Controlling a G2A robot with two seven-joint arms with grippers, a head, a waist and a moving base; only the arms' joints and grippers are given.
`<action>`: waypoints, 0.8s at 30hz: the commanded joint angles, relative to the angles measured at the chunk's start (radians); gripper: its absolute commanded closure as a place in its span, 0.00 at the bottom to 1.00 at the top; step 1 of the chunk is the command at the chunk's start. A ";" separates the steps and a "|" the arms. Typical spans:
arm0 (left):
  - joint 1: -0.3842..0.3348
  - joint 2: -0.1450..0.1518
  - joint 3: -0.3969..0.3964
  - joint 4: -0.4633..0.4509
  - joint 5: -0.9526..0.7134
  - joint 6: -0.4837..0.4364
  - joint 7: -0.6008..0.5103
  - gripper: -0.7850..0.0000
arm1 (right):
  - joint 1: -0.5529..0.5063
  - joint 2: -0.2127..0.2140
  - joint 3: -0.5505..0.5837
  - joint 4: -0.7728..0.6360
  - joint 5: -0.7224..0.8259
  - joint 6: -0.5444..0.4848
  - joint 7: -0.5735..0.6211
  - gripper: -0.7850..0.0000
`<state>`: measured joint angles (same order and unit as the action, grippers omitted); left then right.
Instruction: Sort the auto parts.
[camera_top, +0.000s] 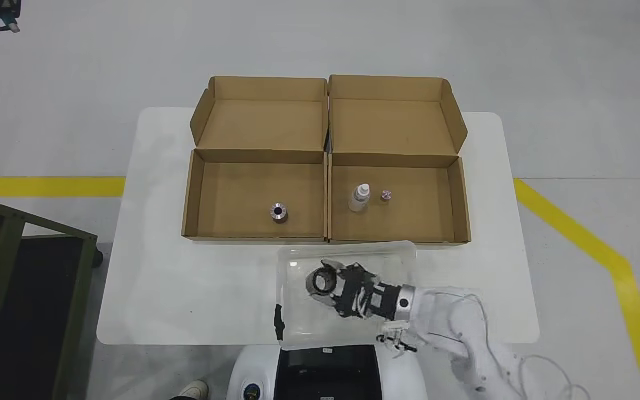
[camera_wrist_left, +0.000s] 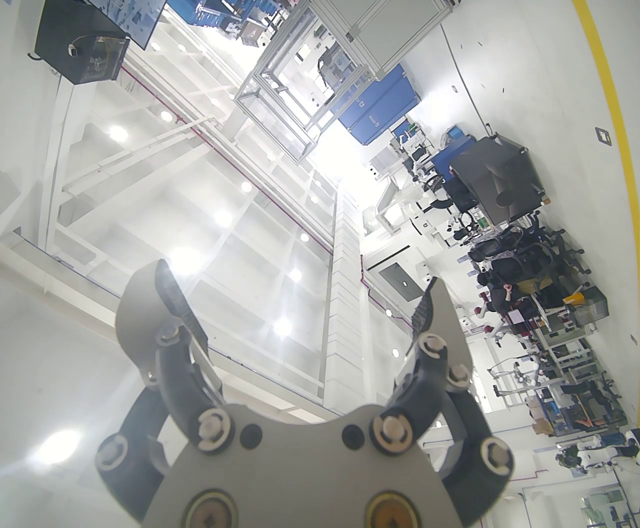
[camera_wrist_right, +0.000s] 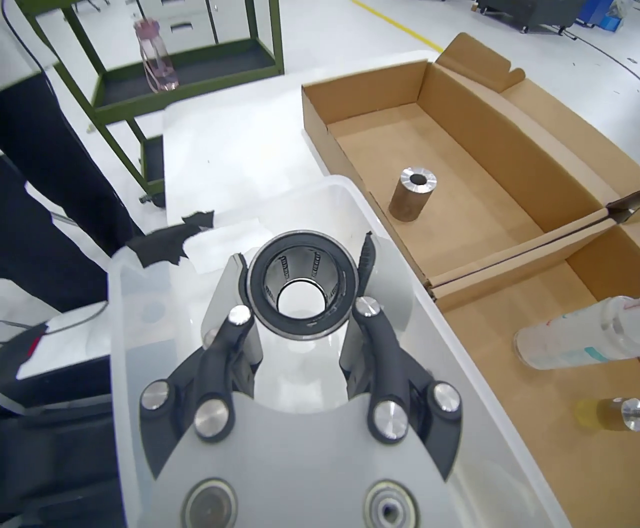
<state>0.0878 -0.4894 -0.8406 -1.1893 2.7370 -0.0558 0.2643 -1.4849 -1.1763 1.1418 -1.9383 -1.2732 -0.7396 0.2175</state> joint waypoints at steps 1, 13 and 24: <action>0.000 0.000 0.000 0.000 0.000 0.000 0.000 0.00 | -0.001 0.002 0.010 0.003 0.098 -0.006 0.024 1.00; 0.000 0.000 0.000 0.000 0.000 0.000 0.000 0.00 | -0.007 0.006 0.046 0.034 0.558 0.097 0.115 1.00; 0.000 0.000 0.000 0.000 0.000 0.000 0.000 0.00 | -0.006 0.013 0.107 -0.003 0.891 0.217 0.191 1.00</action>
<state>0.0878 -0.4894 -0.8406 -1.1893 2.7370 -0.0558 0.2643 -1.4884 -1.1634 1.2439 -1.9356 -0.4227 -0.5389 0.4013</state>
